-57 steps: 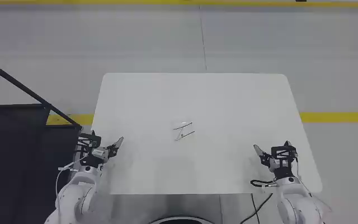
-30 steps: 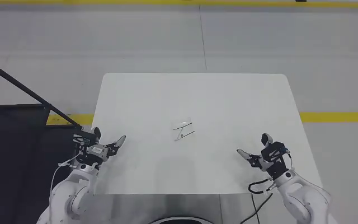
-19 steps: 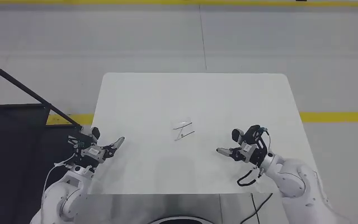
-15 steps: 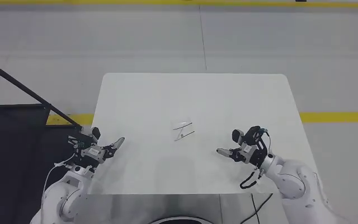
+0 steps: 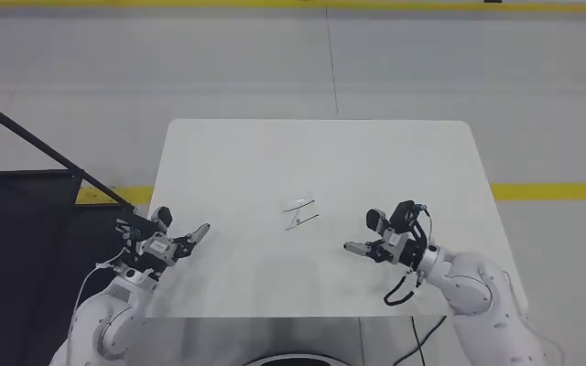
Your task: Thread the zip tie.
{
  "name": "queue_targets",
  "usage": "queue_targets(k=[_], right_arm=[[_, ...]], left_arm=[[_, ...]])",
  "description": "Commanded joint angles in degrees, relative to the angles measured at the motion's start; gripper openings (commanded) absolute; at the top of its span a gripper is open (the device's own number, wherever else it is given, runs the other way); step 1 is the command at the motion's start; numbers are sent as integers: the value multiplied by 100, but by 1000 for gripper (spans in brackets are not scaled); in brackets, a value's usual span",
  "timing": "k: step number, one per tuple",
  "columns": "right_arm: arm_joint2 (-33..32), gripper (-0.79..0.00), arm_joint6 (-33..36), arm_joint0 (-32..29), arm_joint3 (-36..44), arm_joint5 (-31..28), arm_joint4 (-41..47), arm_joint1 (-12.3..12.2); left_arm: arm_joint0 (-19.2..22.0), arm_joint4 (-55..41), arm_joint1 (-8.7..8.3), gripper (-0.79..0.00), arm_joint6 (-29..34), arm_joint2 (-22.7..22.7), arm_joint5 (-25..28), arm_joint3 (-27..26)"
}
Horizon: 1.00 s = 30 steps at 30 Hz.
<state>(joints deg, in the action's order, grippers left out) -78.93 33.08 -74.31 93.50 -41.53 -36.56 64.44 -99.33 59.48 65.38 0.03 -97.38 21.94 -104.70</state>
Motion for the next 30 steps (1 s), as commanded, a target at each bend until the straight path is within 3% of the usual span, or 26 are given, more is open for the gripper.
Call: queue_targets(k=[1, 6, 9, 13, 22, 30], right_arm=[[282, 0, 842, 382, -183, 208, 628, 5], [841, 0, 1920, 1184, -719, 637, 1680, 63], [1092, 0, 2248, 1566, -1074, 830, 2023, 102], [1092, 0, 2248, 1566, -1074, 830, 2023, 102], [1127, 0, 2232, 1533, -1091, 904, 2061, 107], [1483, 0, 2806, 2159, -1837, 1414, 3129, 190]], left_arm=[[42, -407, -17, 0, 287, -67, 304, 60], [208, -1335, -69, 0, 1038, -238, 910, 295], [323, -1995, -108, 0, 1618, -295, 1218, 448], [601, -2790, -168, 0, 2491, -329, 1313, 708], [601, -2790, -168, 0, 2491, -329, 1313, 708], [554, -3021, -188, 0, 2607, -251, 1341, 604]])
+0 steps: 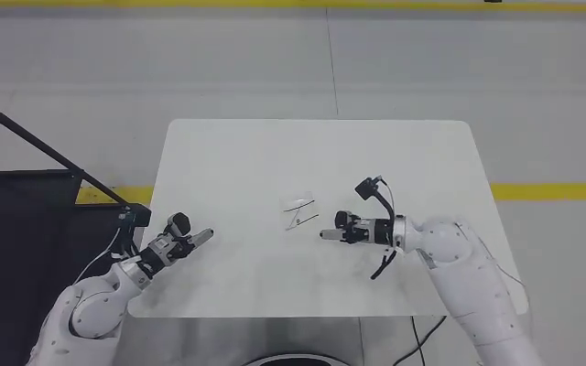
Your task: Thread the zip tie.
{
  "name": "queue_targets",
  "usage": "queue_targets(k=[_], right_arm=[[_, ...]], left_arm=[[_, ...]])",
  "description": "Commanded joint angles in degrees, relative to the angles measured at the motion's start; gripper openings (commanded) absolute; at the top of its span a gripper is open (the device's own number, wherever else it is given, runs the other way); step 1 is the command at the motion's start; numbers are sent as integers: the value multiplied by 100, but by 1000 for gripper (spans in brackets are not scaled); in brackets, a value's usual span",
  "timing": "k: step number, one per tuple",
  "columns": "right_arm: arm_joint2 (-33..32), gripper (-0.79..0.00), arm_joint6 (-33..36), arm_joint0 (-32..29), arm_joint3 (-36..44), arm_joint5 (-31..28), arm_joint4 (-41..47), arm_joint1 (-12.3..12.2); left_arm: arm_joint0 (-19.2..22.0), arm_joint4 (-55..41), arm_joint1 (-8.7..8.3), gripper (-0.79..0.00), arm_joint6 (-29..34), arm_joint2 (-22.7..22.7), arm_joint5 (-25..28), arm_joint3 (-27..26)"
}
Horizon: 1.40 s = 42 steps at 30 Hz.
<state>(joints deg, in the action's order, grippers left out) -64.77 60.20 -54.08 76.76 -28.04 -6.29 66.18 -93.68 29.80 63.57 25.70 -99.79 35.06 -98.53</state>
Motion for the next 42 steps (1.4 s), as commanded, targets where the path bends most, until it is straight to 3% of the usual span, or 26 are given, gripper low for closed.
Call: queue_targets(k=[1, 4, 13, 17, 22, 23, 24, 28, 31, 42], right_arm=[[126, 0, 147, 256, -287, 130, 155, 33], [322, 0, 102, 579, -632, 396, 42, 88], [798, -163, -39, 1142, -1169, 833, -202, 232], [894, -172, -73, 1228, -1303, 818, -185, 265], [988, -305, -80, 1286, -1459, 812, -131, 298], [1002, -416, -75, 1313, -1502, 818, -126, 304], [1018, -440, -73, 1338, -1539, 814, -116, 311], [1080, -413, -75, 1406, -1654, 808, -73, 339], [1122, -449, -72, 1465, -1727, 821, -62, 357], [1293, -465, -92, 1664, -2056, 836, 21, 445]], left_arm=[[-21, -80, -14, 0, 65, -27, 49, -18], [-40, -120, -24, 0, 119, -43, 25, -11], [-40, -120, -24, 0, 119, -43, 25, -11], [-40, -120, -24, 0, 119, -43, 25, -11], [-40, -120, -24, 0, 119, -43, 25, -11], [-40, -120, -24, 0, 119, -43, 25, -11], [-40, -120, -24, 0, 119, -43, 25, -11], [-40, -120, -24, 0, 119, -43, 25, -11], [-40, -120, -24, 0, 119, -43, 25, -11], [-40, -120, -24, 0, 119, -43, 25, -11]])
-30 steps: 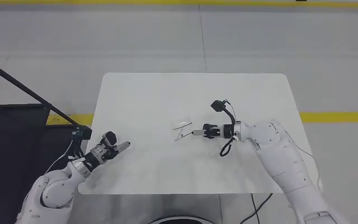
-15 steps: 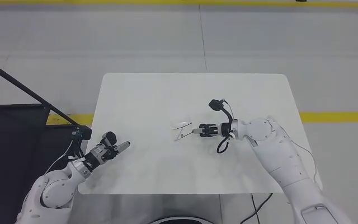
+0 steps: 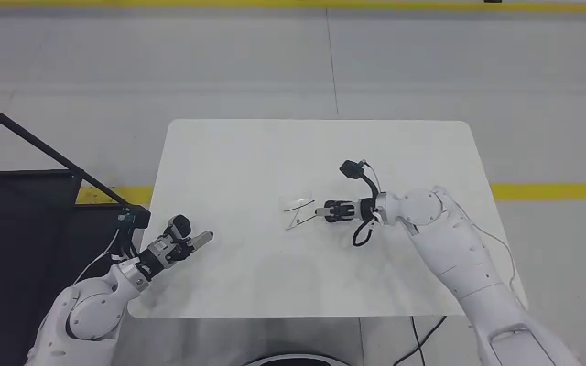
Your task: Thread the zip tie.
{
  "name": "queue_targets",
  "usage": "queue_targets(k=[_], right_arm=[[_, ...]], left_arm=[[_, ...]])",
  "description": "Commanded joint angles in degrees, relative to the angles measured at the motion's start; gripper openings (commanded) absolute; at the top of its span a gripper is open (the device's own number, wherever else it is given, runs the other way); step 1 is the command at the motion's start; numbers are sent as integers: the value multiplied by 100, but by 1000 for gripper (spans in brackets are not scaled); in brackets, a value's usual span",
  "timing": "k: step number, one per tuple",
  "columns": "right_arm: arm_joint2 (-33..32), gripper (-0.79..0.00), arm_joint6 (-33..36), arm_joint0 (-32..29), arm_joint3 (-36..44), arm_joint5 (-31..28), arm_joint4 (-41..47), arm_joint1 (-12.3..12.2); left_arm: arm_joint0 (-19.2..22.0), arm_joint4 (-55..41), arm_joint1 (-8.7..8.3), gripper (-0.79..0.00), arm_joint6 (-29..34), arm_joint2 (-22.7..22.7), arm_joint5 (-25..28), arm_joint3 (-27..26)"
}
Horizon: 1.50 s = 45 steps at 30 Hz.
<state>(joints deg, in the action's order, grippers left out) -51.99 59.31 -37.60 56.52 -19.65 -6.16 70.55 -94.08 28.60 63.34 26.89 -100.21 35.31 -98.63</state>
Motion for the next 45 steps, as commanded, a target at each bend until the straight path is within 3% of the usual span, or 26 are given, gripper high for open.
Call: queue_targets(k=[1, 6, 22, 28, 36, 42, 45], right_arm=[[27, -471, 0, 31, -58, -12, 20, 15], [77, -533, -15, 81, -156, -41, 44, 44], [168, -539, 45, 173, -211, -40, 47, 91], [203, -637, 36, 186, -229, -51, 66, 112], [206, -686, 81, 187, -230, -79, 68, 114], [184, -785, 63, 183, -231, -106, 88, 112], [137, -785, 37, 164, -200, -129, 90, 96]], left_arm=[[0, 0, 0, 0, 0, 0, 0, 0], [0, 0, 0, 0, 0, 0, 0, 0], [0, 0, 0, 0, 0, 0, 0, 0], [0, 0, 0, 0, 0, 0, 0, 0], [0, 0, 0, 0, 0, 0, 0, 0], [0, 0, 0, 0, 0, 0, 0, 0], [0, 0, 0, 0, 0, 0, 0, 0]])
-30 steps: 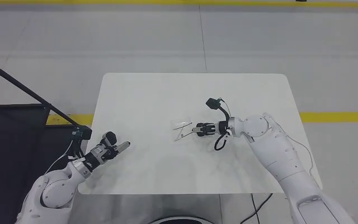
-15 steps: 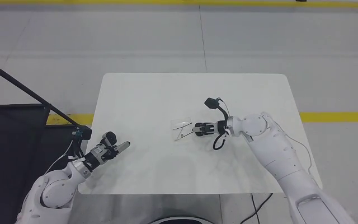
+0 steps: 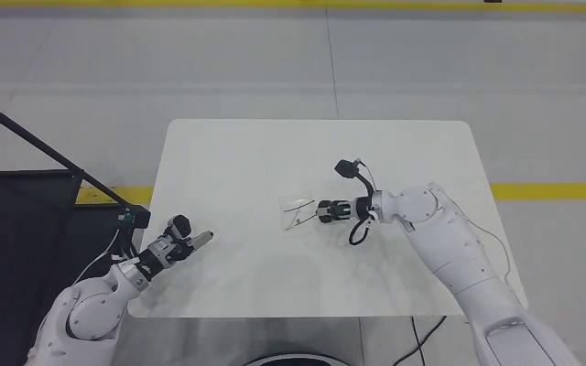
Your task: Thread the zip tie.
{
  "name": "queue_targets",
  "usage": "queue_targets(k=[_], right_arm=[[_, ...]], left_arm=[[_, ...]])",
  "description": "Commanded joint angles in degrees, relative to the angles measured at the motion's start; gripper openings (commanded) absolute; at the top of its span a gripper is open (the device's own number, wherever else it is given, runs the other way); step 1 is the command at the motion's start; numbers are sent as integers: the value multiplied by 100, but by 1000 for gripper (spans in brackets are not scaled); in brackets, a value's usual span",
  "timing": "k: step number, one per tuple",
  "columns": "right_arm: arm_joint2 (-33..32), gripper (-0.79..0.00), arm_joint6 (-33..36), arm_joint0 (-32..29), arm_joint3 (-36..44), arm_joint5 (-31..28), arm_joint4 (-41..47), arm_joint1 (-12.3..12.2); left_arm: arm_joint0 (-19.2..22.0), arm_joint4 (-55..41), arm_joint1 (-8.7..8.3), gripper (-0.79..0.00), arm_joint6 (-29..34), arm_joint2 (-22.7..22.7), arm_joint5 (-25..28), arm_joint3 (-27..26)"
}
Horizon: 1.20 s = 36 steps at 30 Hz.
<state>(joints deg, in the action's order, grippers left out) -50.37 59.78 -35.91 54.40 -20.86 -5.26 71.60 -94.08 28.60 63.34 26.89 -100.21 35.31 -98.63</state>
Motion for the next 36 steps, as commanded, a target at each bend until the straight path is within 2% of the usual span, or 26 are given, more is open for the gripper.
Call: queue_targets(k=[1, 10, 17, 21, 26, 30, 33, 36], right_arm=[[-48, -785, -13, -11, 25, -15, -2, -18], [-470, -785, 80, -315, 403, -329, 158, -195], [-992, -785, 494, -774, 884, -1076, 831, -392], [-1251, -785, 850, -1006, 1220, -1299, 1165, -505], [-1385, -785, 1099, -1298, 1905, -1266, 1447, -654], [-1342, -785, 1204, -1502, 2550, -1161, 1423, -797], [-1236, -785, 1251, -1566, 2971, -1114, 1377, -894], [-1011, -785, 1194, -1577, 3379, -1172, 1210, -1006]], left_arm=[[0, 0, 0, 0, 0, 0, 0, 0], [0, 0, 0, 0, 0, 0, 0, 0], [6, 34, -1, 0, -15, 65, -59, -35], [83, 12, -16, 0, 82, 170, 26, 2], [262, -3, -49, 0, 357, 357, 348, 36], [474, -373, -96, 0, 856, 545, 727, 14], [602, -657, -143, 0, 1271, 646, 985, -66], [641, -993, -168, 0, 1304, 652, 1081, -115]])
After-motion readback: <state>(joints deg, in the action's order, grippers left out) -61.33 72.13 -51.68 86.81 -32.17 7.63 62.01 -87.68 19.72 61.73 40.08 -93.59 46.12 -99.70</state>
